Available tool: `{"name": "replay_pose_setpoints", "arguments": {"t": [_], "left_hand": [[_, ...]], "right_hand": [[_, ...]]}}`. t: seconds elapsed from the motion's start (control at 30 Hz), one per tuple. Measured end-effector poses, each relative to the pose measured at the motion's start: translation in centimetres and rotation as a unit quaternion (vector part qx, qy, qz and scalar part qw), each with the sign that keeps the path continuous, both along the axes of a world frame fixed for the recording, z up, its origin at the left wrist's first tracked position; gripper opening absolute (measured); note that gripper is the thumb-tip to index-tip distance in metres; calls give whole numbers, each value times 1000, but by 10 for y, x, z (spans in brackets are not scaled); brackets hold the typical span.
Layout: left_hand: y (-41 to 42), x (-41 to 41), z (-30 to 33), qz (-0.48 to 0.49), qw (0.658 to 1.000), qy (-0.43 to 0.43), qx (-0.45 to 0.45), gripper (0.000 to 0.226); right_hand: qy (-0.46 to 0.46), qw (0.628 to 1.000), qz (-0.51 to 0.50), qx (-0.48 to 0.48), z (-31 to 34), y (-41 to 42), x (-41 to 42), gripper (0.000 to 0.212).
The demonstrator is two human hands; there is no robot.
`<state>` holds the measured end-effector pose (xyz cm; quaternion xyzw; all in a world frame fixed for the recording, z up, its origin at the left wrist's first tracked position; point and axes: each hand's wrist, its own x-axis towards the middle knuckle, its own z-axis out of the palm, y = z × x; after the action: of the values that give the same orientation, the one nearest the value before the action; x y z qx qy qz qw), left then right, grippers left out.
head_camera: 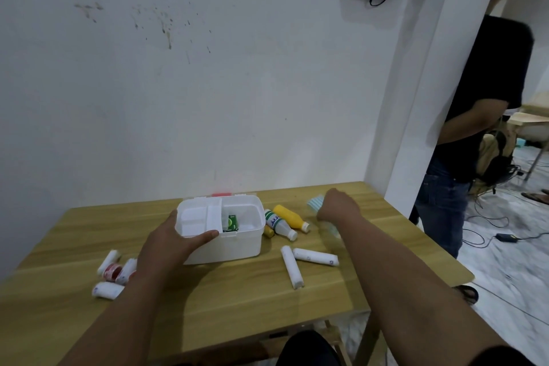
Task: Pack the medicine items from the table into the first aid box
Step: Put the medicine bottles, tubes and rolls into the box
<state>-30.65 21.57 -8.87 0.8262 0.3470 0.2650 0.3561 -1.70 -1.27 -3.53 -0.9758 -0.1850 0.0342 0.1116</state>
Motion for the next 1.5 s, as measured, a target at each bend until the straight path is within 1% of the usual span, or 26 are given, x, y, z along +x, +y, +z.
{"name": "replay_pose_setpoints", "arguments": {"t": [0.07, 0.13, 0.23, 0.3, 0.37, 0.43, 0.5, 0.57, 0.63, 0.73, 0.8, 0.93, 1.07, 1.2, 1.27, 1.37, 1.43, 1.5], "left_hand": [[2, 0, 0, 2, 1000, 4, 0, 117], [4, 0, -1, 4, 1000, 11, 7, 120], [5, 0, -3, 6, 1000, 15, 12, 120], [4, 1, -4, 7, 1000, 15, 9, 117], [3, 2, -4, 8, 1000, 14, 11, 113], [2, 2, -3, 12, 1000, 13, 12, 109], [1, 2, -3, 13, 1000, 10, 9, 107], [2, 2, -3, 13, 1000, 14, 11, 110], [3, 2, -4, 10, 1000, 13, 6, 111], [1, 2, -5, 13, 1000, 8, 7, 108], [0, 3, -5, 17, 1000, 9, 13, 107], [0, 3, -5, 19, 1000, 18, 15, 111], [-1, 3, -3, 21, 999, 18, 19, 110], [-1, 1, -3, 13, 999, 17, 26, 109], [-1, 0, -3, 9, 1000, 15, 19, 115], [0, -1, -2, 12, 1000, 18, 18, 124], [1, 0, -2, 13, 999, 21, 20, 121], [1, 1, -3, 15, 999, 21, 20, 117]], "right_hand": [[-17, 998, 42, 34, 32, 11, -6, 59], [-16, 992, 105, 65, 61, 27, -18, 59], [62, 976, 192, 86, 92, 51, -46, 57], [72, 967, 244, 36, 102, 66, -65, 59], [35, 958, 281, -48, 99, 83, -80, 59], [6, 949, 297, -106, 87, 102, -87, 61], [1, 942, 307, -137, 75, 116, -94, 55], [15, 936, 317, -152, 66, 125, -100, 45], [17, 932, 324, -162, 60, 128, -105, 42], [11, 930, 329, -162, 60, 127, -108, 48], [26, 929, 334, -158, 64, 124, -108, 54], [52, 925, 347, -145, 65, 122, -108, 50], [63, 931, 340, -116, 55, 125, -110, 46], [81, 939, 326, -73, 27, 134, -111, 34], [92, 943, 316, -51, 17, 135, -113, 30], [117, 945, 306, -19, 15, 132, -113, 28], [139, 946, 291, 17, 20, 133, -112, 28], [157, 948, 274, 38, 26, 132, -113, 34]]}}
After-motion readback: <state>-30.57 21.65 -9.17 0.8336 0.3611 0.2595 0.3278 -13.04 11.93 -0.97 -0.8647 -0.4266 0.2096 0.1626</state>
